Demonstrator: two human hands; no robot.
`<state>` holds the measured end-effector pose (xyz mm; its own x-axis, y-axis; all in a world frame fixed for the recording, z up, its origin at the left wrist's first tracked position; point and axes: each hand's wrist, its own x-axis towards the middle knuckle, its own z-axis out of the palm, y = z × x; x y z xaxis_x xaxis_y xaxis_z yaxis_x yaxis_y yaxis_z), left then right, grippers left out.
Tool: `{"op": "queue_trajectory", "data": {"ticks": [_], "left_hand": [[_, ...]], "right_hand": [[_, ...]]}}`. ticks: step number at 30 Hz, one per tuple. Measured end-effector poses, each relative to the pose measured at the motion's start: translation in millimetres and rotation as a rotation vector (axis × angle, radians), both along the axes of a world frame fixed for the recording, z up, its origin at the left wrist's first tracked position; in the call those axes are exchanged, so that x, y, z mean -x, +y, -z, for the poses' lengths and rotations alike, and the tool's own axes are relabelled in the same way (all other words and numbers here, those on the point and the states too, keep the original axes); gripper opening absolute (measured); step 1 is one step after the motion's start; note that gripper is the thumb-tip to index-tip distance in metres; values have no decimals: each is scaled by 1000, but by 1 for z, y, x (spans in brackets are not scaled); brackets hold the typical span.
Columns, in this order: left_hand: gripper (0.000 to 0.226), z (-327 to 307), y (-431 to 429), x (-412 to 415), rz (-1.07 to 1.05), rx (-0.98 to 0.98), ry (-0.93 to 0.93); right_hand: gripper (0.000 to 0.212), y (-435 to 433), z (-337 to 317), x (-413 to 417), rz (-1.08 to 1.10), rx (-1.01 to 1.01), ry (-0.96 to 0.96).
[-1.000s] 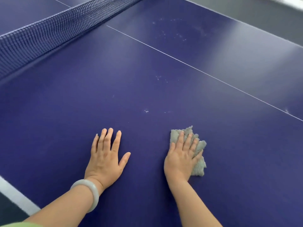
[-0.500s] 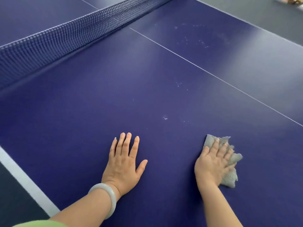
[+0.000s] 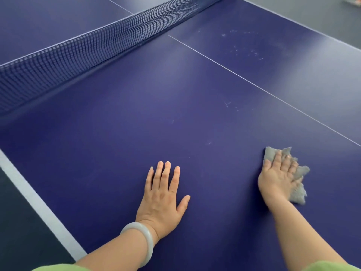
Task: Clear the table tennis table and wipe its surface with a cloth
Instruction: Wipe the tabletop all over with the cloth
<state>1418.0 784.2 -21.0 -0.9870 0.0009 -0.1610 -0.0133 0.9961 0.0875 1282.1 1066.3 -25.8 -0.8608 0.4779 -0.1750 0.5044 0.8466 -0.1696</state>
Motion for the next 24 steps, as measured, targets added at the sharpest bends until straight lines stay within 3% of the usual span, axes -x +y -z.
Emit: {"op": "queue_trajectory", "data": {"ticks": [3,8,11,13,17,20,24], "left_hand": [[76,1,-1,0,1,-8,9],[75,2,0,0,12,-23,35],[75,2,-1,0,16,-35,42],[76,3,-1,1,20,-42,48],[76,3,-2,1,19,-49,29],[77,2,-2,0,11,-74,9],[76,-3,-4,0,7,-94,-16]], "right_hand": [[57,-59,-1,18,-70,-14,-26],[57,-172,4,3,-762,-67,54],[54,-156,5,-20,-1013,-28,67],[55,-114,5,-19,-922,-73,75],[53,-37,-7,-31,-161,76,67],[58,-58,-10,-62,-71,-8,8],[60,-121,-2,-93,-183,-55,-34]]}}
